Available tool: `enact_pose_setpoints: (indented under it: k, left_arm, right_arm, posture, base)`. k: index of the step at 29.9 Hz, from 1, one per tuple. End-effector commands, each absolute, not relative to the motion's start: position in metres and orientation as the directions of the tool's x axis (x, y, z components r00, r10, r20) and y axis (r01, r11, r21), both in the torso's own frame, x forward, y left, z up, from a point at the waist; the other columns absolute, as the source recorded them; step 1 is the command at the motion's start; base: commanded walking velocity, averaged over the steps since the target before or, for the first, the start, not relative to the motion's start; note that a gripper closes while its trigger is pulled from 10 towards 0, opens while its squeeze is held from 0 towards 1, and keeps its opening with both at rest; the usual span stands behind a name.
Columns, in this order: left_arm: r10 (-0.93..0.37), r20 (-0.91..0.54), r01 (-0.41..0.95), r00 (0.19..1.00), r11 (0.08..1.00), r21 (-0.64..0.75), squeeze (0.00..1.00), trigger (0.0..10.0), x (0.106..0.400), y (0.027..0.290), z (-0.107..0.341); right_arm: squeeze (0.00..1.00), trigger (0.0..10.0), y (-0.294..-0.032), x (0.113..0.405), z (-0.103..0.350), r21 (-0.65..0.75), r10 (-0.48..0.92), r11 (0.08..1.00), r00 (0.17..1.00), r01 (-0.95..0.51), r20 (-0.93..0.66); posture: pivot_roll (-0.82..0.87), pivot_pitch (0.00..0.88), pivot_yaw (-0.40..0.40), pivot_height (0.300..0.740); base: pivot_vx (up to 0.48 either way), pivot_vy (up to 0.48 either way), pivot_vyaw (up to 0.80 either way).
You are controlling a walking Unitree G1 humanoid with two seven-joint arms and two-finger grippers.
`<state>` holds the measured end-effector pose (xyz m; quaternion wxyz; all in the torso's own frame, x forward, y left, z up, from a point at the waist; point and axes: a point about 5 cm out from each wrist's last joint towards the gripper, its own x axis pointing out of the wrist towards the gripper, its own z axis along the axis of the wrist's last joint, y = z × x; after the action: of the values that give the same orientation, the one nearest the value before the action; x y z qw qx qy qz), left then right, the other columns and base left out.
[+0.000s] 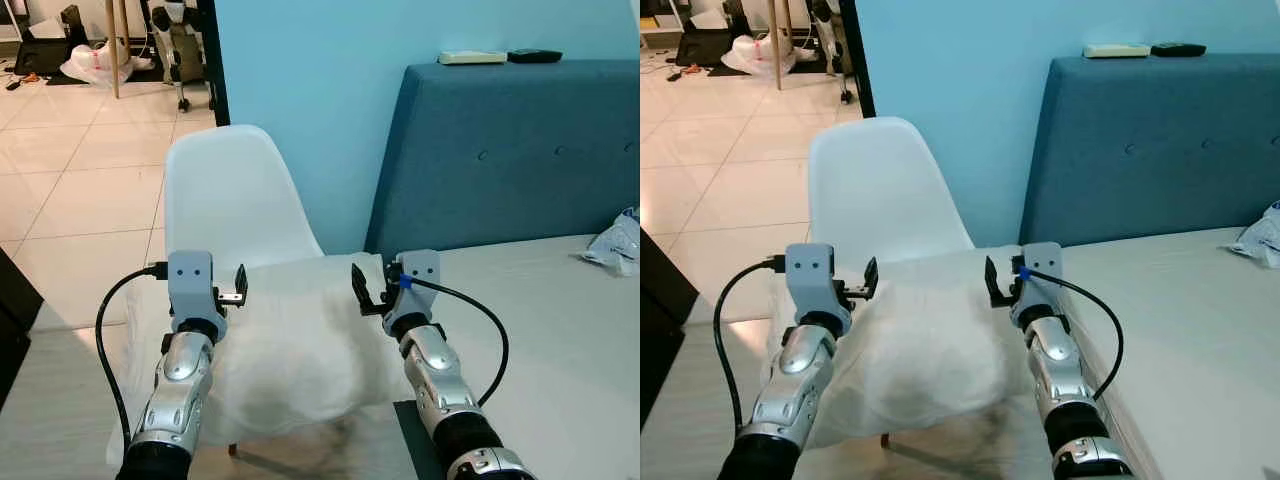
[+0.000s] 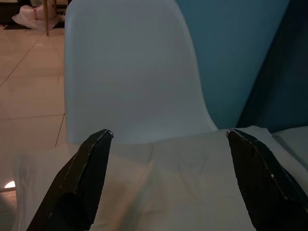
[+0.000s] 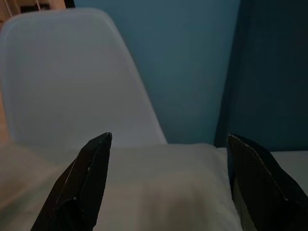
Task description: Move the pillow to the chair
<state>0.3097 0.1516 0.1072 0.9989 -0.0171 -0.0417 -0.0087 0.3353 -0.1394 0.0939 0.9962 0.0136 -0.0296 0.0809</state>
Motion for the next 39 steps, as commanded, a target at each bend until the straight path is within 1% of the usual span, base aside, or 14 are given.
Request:
enact_pose_setpoints:
  k: [1, 4, 6, 9, 15, 20, 39]
  left_arm:
    - [-0.04, 0.048, 0.042, 0.998, 0.999, -0.029, 0.0, 10.0, 0.306, 0.146, 0.097]
    - [-0.059, 0.045, 0.06, 0.997, 0.998, -0.022, 0.0, 10.0, 0.306, 0.142, 0.095]
    - [-0.091, 0.014, 0.091, 0.996, 0.996, -0.014, 0.0, 10.0, 0.303, 0.138, 0.088]
    - [-0.091, -0.005, 0.091, 0.996, 0.996, -0.014, 0.0, 10.0, 0.3, 0.138, 0.082]
    - [-0.088, 0.005, 0.088, 0.996, 0.996, 0.006, 0.0, 10.0, 0.299, 0.137, 0.082]
    - [-0.096, -0.019, 0.096, 0.995, 0.995, -0.01, 0.0, 10.0, 0.299, 0.136, 0.079]
    - [-0.093, -0.035, 0.092, 0.995, 0.995, -0.025, 0.0, 10.0, 0.301, 0.135, 0.076]
  right_arm:
    - [0.0, 10.0, -0.141, 0.332, 0.086, 0.018, 0.141, 0.99, 0.99, -0.142, 0.021]
    - [0.0, 10.0, -0.144, 0.331, 0.078, 0.005, 0.116, 0.993, 0.992, -0.116, -0.047]
    - [0.0, 10.0, -0.149, 0.327, 0.073, 0.031, 0.098, 0.995, 0.994, -0.097, -0.041]
    - [0.0, 10.0, -0.152, 0.32, 0.066, 0.039, 0.088, 0.996, 0.995, -0.086, -0.057]
    - [0.0, 10.0, -0.156, 0.314, 0.059, 0.031, 0.06, 0.998, 0.994, -0.057, -0.092]
    - [0.0, 10.0, -0.156, 0.314, 0.056, 0.025, 0.053, 0.998, 0.991, -0.05, -0.119]
    - [0.0, 10.0, -0.164, 0.319, 0.056, 0.019, 0.028, 1.0, 0.985, -0.025, -0.168]
  posture:
    - [0.01, 0.0, -0.006, 0.74]
    - [0.01, 0.0, -0.006, 0.74]
    - [0.01, 0.001, -0.004, 0.74]
    - [0.0, 0.003, -0.003, 0.74]
    - [0.0, 0.007, -0.002, 0.74]
    - [0.0, 0.008, 0.001, 0.74]
    - [-0.01, 0.012, 0.004, 0.74]
  base:
    - [0.0, 0.0, 0.0]
    - [0.0, 0.0, 0.0]
    - [0.0, 0.0, -0.8]
    - [0.0, 0.0, -0.8]
    - [0.0, 0.0, -0.8]
    - [0.0, 0.0, -0.8]
    - [0.0, 0.0, -0.8]
